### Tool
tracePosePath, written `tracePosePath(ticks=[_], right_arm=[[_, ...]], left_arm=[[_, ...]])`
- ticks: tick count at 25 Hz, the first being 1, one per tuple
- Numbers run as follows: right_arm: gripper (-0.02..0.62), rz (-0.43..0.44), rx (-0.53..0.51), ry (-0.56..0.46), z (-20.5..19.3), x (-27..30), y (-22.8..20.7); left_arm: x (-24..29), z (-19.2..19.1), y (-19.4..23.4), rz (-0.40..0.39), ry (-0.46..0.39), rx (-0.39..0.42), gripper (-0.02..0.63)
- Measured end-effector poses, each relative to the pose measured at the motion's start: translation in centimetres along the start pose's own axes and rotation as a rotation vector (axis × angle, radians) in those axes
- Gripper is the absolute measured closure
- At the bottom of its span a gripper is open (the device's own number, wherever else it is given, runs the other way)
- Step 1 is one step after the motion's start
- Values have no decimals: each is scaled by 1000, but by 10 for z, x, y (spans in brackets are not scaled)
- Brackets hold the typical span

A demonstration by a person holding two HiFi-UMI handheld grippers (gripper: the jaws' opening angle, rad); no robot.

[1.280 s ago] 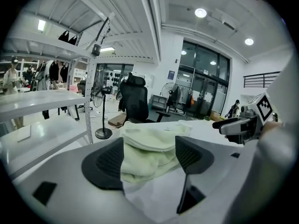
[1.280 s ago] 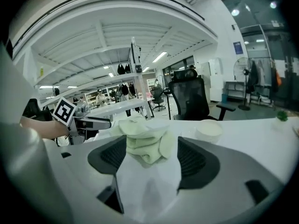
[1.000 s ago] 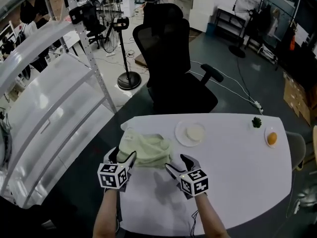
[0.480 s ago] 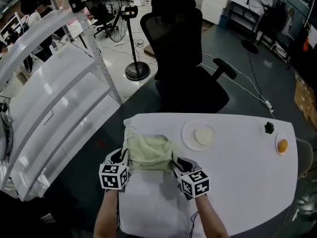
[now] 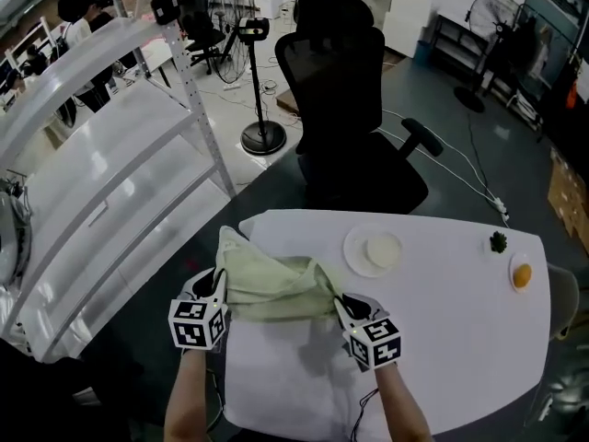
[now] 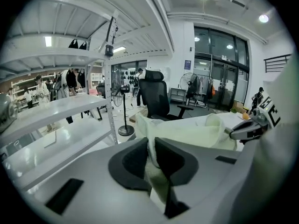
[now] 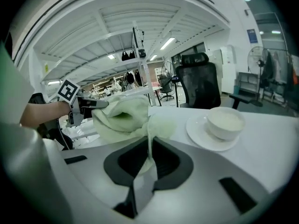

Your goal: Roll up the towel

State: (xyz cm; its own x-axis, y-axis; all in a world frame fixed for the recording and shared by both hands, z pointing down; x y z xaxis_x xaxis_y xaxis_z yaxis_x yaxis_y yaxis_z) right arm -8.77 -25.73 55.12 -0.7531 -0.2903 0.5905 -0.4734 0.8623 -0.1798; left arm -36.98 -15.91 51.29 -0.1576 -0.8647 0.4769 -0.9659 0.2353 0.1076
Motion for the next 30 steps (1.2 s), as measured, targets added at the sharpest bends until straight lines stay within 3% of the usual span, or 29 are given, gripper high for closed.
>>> tracePosePath(ticks=[6,15,24,30], right_arm=[[557,-74,-30,-16,2,-39,0],[566,-312,-72,-61,13,-122,-5],[566,-543,-96,-118,18,-218,-27],[566,-661,-109,-138,7,-278,-34]], left_arm=[[-37,11,3,-22,-34,1,555],[-104,21,9,-45,-110,-17,558],[-171,42,-11,-319,-217,69,558],[-194,35,-16,-327,-214,77,558]])
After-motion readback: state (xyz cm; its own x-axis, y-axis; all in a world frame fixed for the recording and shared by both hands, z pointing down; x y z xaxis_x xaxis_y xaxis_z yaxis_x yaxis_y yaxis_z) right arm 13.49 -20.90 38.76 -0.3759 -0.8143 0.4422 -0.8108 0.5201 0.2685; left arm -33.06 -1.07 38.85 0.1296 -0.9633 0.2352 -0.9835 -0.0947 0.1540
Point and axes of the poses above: the fingertips, and each gripper's own axes: x forward along the fingers, y to its left, z out of its top, the point moved 4 cm from there along -x, backward along the fingers
